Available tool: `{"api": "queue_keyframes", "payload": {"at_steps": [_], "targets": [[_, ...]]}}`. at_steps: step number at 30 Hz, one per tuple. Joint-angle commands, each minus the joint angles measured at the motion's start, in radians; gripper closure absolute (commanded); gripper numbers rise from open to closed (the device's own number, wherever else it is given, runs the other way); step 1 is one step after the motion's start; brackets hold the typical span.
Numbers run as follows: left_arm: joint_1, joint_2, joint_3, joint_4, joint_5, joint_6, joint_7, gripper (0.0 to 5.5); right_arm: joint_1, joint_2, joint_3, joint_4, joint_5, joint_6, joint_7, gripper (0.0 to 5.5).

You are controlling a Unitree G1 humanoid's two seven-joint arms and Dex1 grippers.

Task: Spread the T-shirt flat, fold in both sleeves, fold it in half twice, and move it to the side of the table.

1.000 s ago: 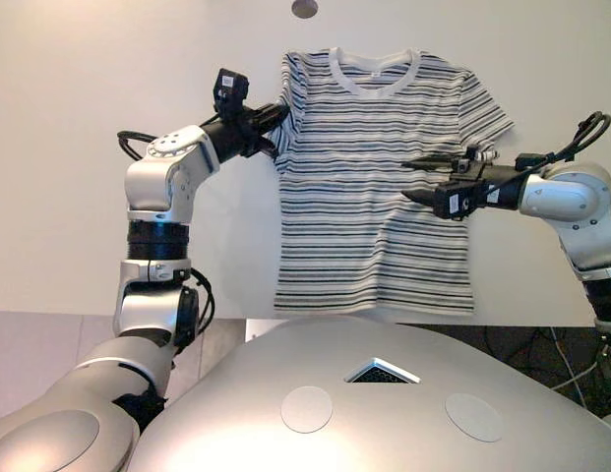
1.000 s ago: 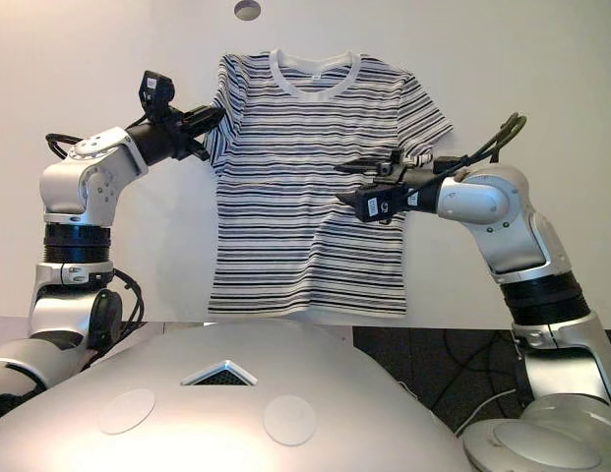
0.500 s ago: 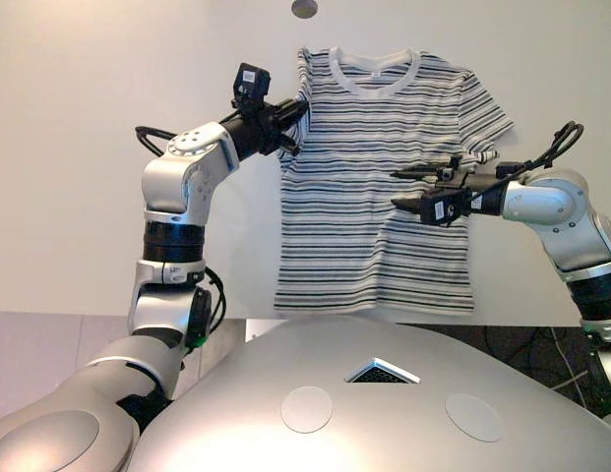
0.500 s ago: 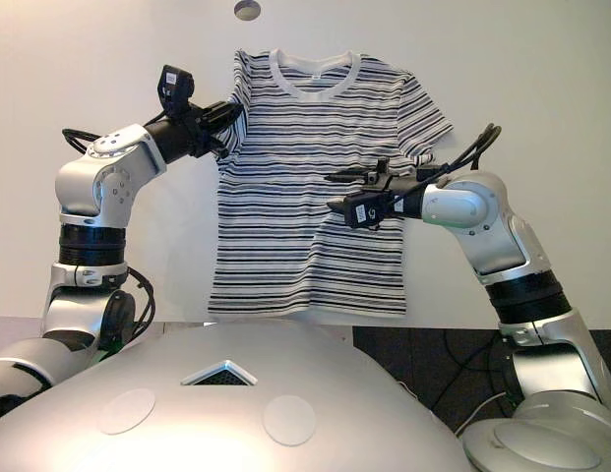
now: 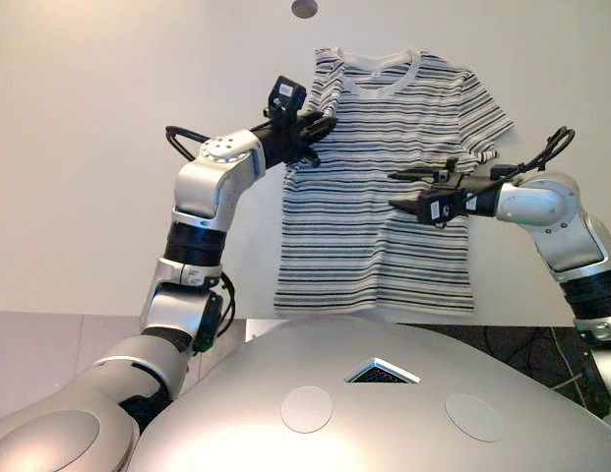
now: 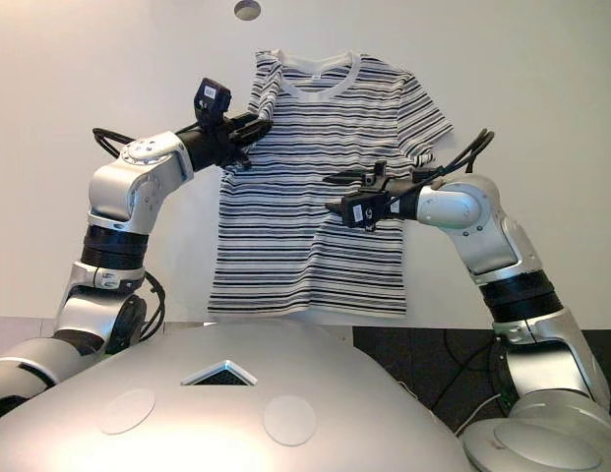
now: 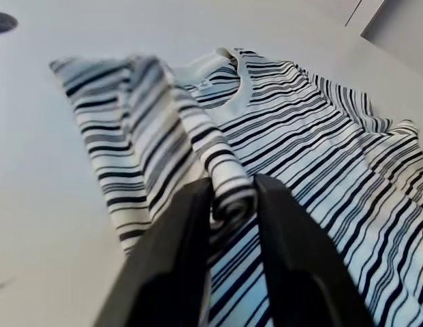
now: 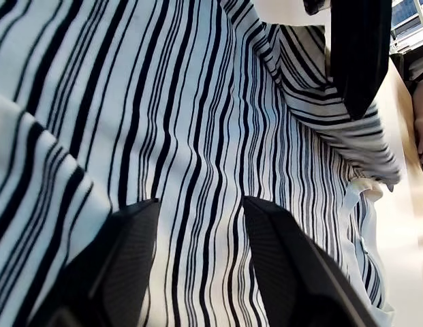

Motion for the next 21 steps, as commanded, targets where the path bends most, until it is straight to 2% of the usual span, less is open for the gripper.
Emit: {"api": "queue_keyframes", "payload": {"at_steps": [1, 2, 4, 8, 11, 13, 16, 21], "targets": [[0.017, 0.008, -0.017, -0.006, 0.020, -0.032, -0.007, 3.69, -0.021, 0.001, 0.001, 0.016, -0.005, -0.011, -0.007, 3.19], [0.023, 0.009, -0.013, -0.022, 0.003, -0.033, -0.020, 3.47, -0.019, 0.002, -0.004, 0.018, 0.000, -0.012, -0.009, 3.19], [0.040, 0.012, 0.003, -0.067, -0.035, -0.040, -0.050, 3.47, -0.016, 0.007, -0.038, 0.022, 0.033, -0.006, -0.028, 3.19], [0.133, 0.048, 0.117, -0.287, -0.142, -0.206, -0.160, 3.47, -0.023, 0.103, -0.336, 0.077, 0.299, 0.127, -0.220, 3.19], [0.157, 0.078, 0.223, -0.285, -0.100, -0.408, -0.148, 3.47, 0.018, 0.123, -0.500, 0.096, 0.464, 0.289, -0.277, 3.19], [0.190, 0.114, 0.258, -0.275, -0.061, -0.522, -0.164, 3.47, 0.040, 0.116, -0.559, 0.105, 0.498, 0.395, -0.311, 3.19], [0.251, 0.152, 0.273, -0.274, -0.028, -0.628, -0.185, 3.47, 0.026, 0.103, -0.579, 0.171, 0.497, 0.545, -0.348, 3.19], [0.306, 0.166, 0.268, -0.262, -0.005, -0.723, -0.179, 3.47, -0.002, 0.117, -0.493, 0.272, 0.435, 0.659, -0.335, 3.19]]}}
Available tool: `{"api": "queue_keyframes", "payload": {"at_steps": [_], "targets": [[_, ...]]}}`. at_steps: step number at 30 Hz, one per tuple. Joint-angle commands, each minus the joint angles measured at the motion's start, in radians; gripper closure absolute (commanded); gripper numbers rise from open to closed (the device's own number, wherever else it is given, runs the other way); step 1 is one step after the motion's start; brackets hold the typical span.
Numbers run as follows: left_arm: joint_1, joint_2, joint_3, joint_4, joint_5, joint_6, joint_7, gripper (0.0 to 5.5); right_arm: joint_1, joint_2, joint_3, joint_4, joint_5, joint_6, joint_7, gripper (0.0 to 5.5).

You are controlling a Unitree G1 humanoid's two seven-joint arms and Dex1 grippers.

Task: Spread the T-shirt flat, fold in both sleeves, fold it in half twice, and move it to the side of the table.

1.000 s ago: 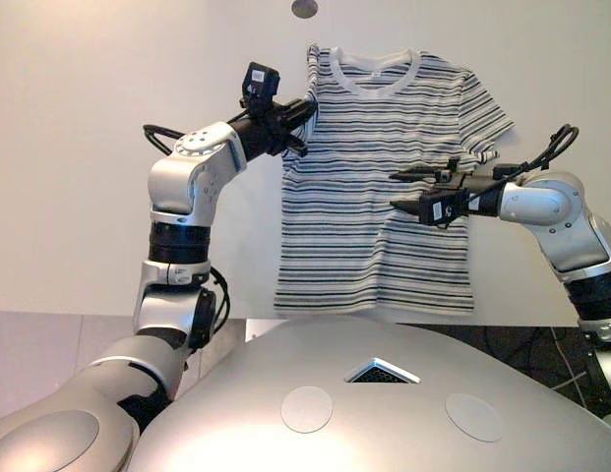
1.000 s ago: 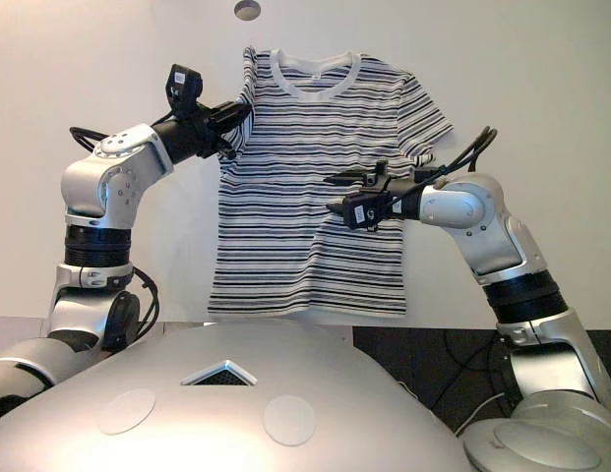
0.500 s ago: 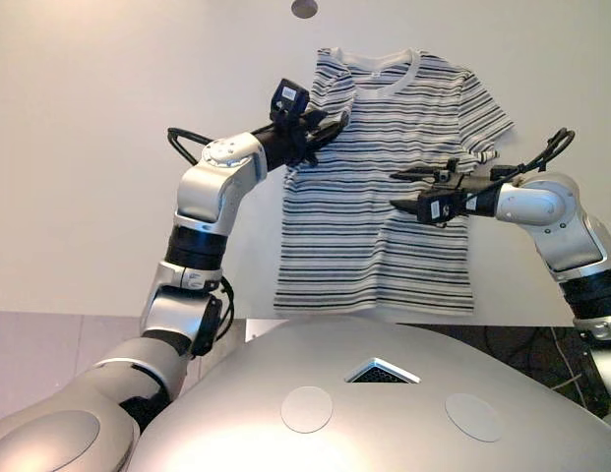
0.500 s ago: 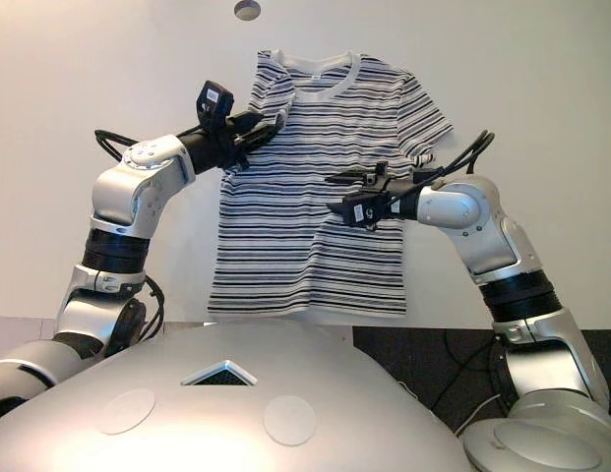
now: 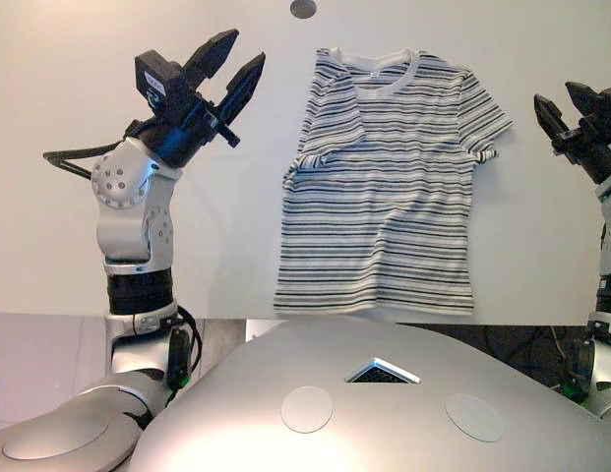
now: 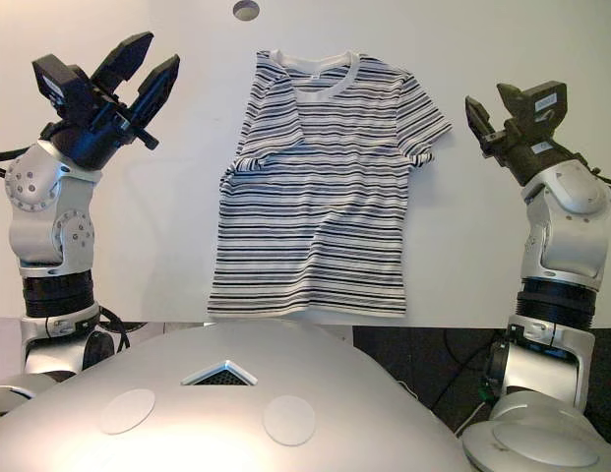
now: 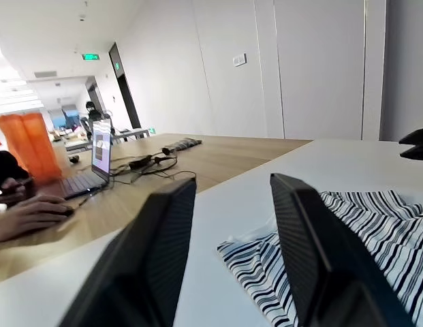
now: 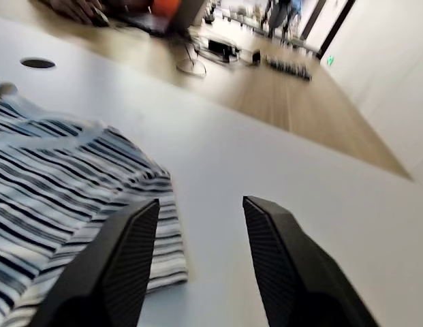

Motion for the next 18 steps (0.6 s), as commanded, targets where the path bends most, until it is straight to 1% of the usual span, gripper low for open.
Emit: {"api": "queue_keyframes", "payload": {"at_steps": [1, 4, 9, 14, 18], "targets": [[0.037, 0.017, -0.003, 0.011, 0.026, -0.053, 0.001, 3.47, -0.045, 0.000, 0.058, 0.105, -0.052, 0.060, 0.013, 3.19], [0.045, 0.016, -0.007, 0.014, 0.025, -0.068, 0.006, 3.47, -0.120, 0.004, 0.056, 0.248, -0.056, 0.059, 0.025, 3.19], [0.047, 0.006, -0.032, 0.022, 0.023, -0.064, 0.017, 3.47, -0.232, 0.009, 0.021, 0.438, -0.044, 0.048, 0.029, 3.19], [0.048, 0.003, -0.042, 0.021, 0.010, -0.048, 0.024, 3.47, -0.285, 0.029, 0.002, 0.508, -0.016, 0.054, 0.066, 3.19], [0.046, 0.006, -0.052, 0.023, 0.012, -0.042, 0.025, 3.47, -0.295, 0.040, -0.009, 0.514, 0.019, 0.078, 0.118, 3.19]]}}
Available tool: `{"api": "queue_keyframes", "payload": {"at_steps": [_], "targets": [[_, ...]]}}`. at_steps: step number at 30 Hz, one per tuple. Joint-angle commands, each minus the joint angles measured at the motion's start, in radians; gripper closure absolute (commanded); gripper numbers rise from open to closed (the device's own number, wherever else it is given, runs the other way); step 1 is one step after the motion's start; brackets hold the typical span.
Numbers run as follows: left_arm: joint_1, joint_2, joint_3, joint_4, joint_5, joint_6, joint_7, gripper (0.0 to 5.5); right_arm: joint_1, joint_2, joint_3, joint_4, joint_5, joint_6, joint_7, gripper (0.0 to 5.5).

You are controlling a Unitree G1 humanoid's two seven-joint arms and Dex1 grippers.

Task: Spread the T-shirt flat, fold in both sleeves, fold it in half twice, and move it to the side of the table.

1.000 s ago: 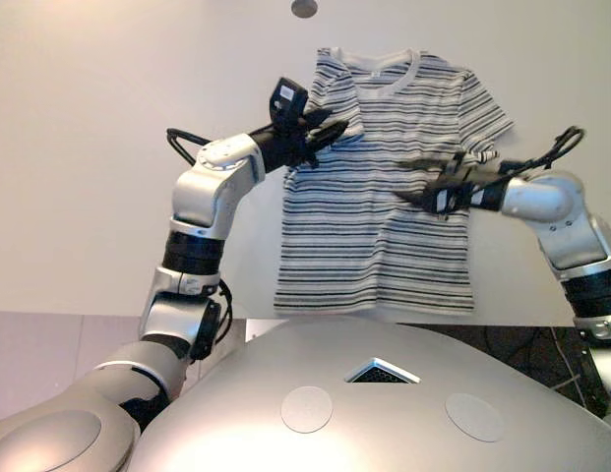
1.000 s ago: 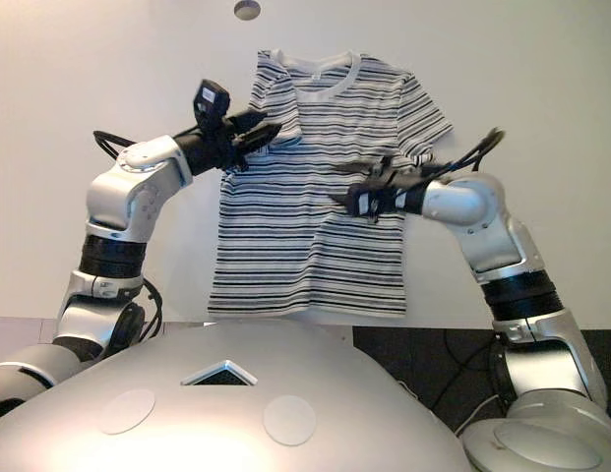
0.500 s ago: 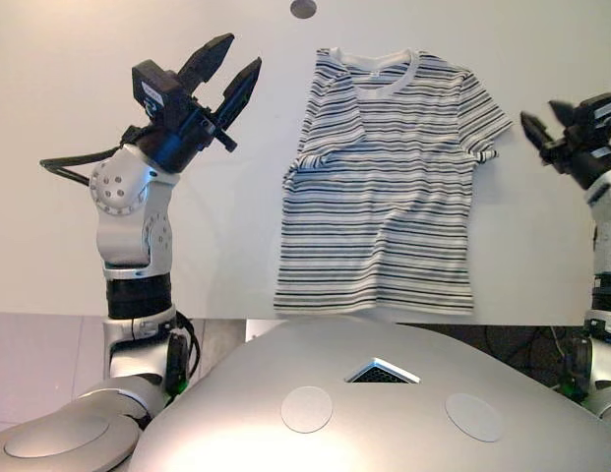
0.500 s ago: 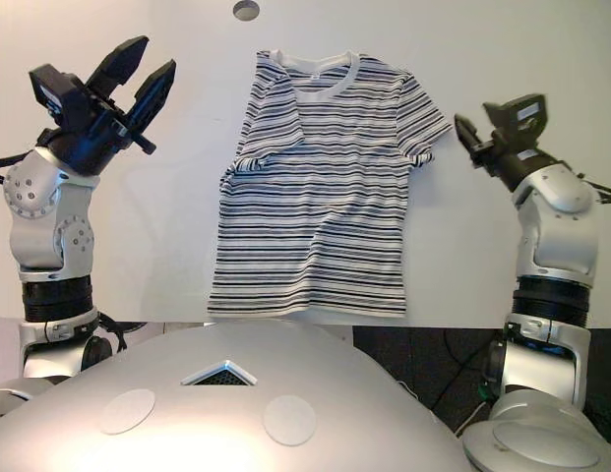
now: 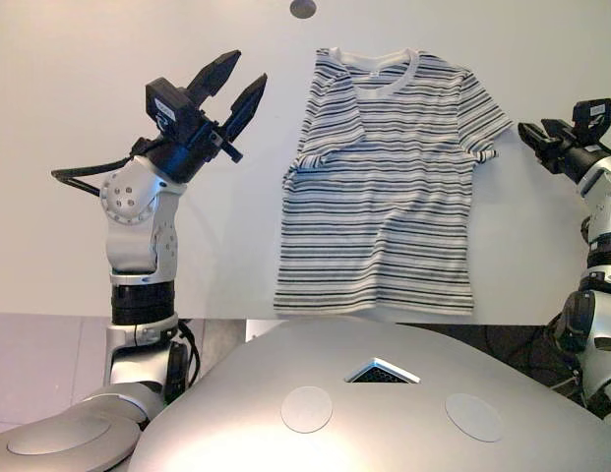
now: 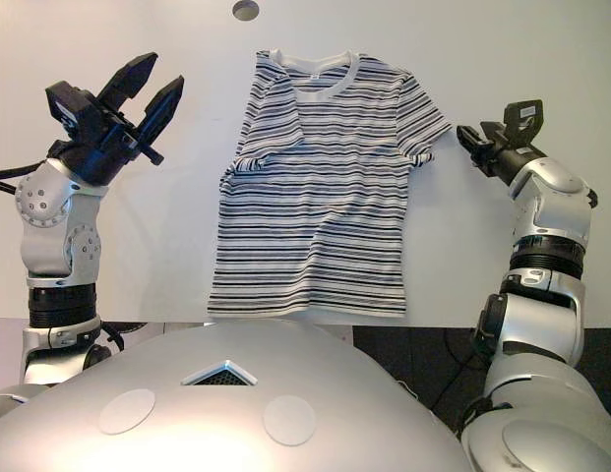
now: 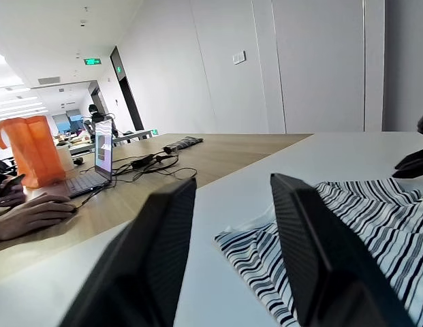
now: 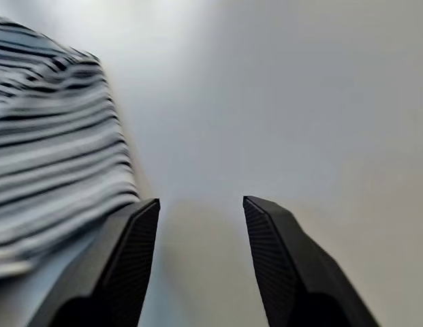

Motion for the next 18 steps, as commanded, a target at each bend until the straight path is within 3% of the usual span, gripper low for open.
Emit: {"api": "queue_keyframes", "payload": {"at_steps": [1, 9, 18], "targets": [[0.001, 0.008, -0.008, 0.005, -0.007, 0.019, 0.006, 3.47, -0.026, 0.013, -0.023, 0.008, 0.047, 0.039, 0.050, 3.19], [-0.016, 0.004, -0.011, 0.023, -0.006, 0.040, 0.014, 3.47, -0.013, 0.035, -0.046, -0.071, 0.135, 0.146, 0.135, 3.19], [-0.020, 0.001, -0.016, 0.026, 0.000, 0.042, 0.018, 3.47, -0.011, 0.056, 0.010, -0.066, 0.069, 0.088, 0.129, 3.19]]}}
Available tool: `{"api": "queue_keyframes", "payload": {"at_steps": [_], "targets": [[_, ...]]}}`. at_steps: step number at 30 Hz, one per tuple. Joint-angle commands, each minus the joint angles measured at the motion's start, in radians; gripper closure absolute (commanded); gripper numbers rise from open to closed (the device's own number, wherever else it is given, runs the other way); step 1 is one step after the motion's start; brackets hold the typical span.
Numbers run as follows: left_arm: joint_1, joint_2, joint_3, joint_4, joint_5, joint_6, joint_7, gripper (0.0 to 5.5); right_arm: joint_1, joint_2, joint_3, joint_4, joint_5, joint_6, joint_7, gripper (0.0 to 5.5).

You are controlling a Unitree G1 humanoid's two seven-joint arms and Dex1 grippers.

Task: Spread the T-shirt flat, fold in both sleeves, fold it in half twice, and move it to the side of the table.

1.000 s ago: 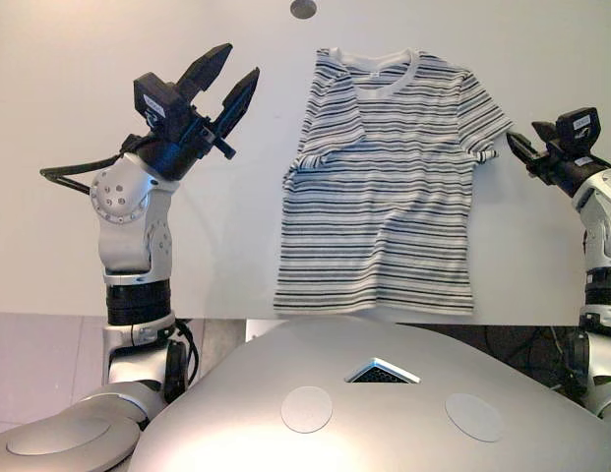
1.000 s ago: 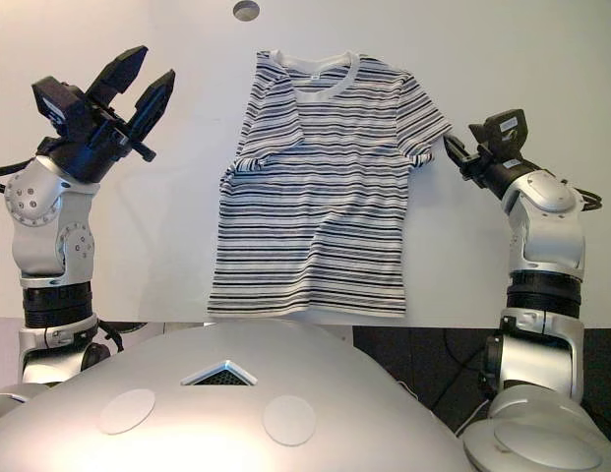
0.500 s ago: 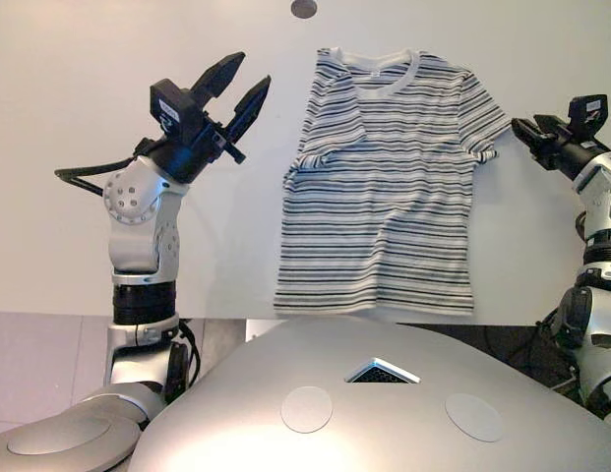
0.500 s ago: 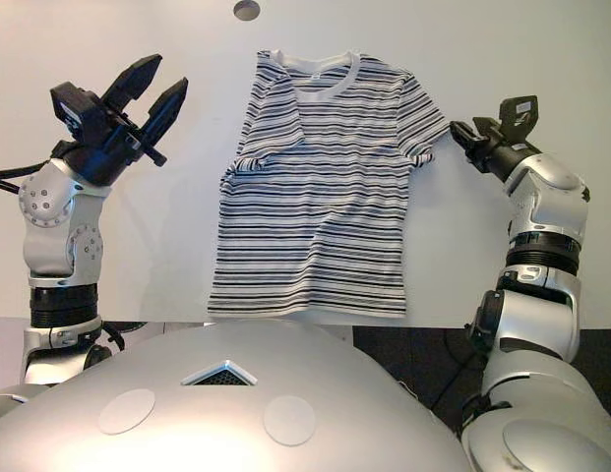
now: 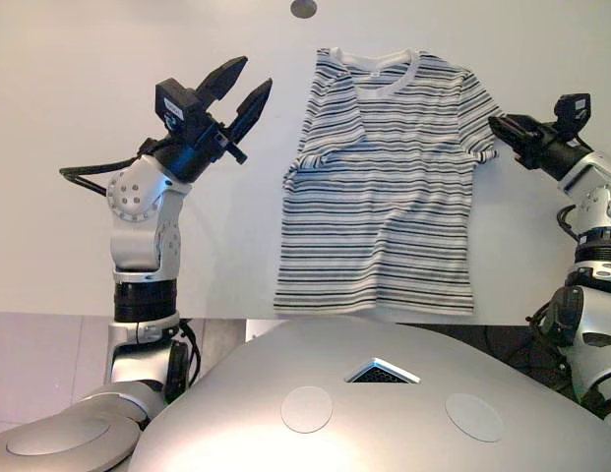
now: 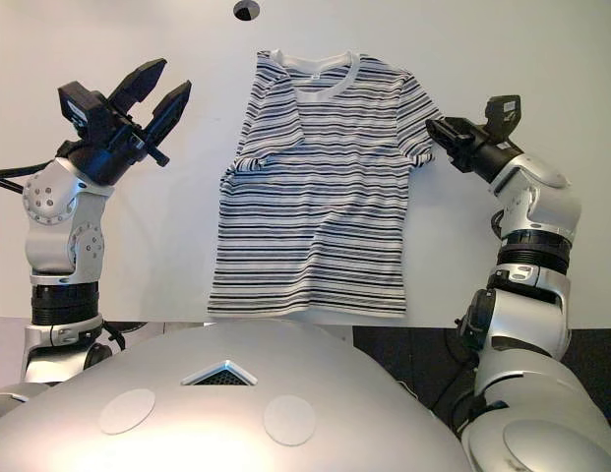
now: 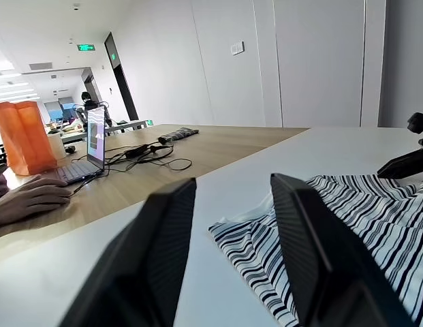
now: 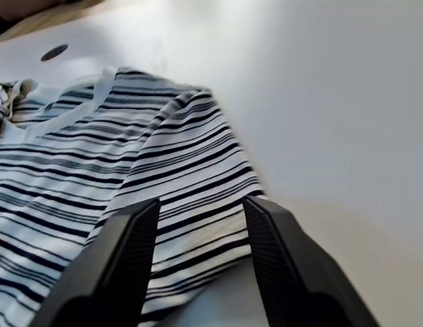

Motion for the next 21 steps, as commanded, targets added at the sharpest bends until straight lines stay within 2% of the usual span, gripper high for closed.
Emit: {"api": "queue_keyframes", "payload": {"at_steps": [1, 12, 21], "targets": [[-0.008, 0.001, -0.008, 0.003, 0.000, 0.011, 0.016, 3.47, -0.010, 0.002, 0.021, -0.003, -0.037, -0.041, -0.013, 3.19], [0.002, 0.000, -0.015, -0.003, 0.001, 0.007, 0.028, 3.47, -0.015, -0.012, 0.021, 0.042, -0.093, -0.136, -0.057, 3.19], [0.003, 0.006, -0.013, -0.008, 0.001, 0.005, 0.027, 3.47, -0.023, -0.028, 0.068, 0.147, -0.205, -0.241, -0.126, 3.19]]}}
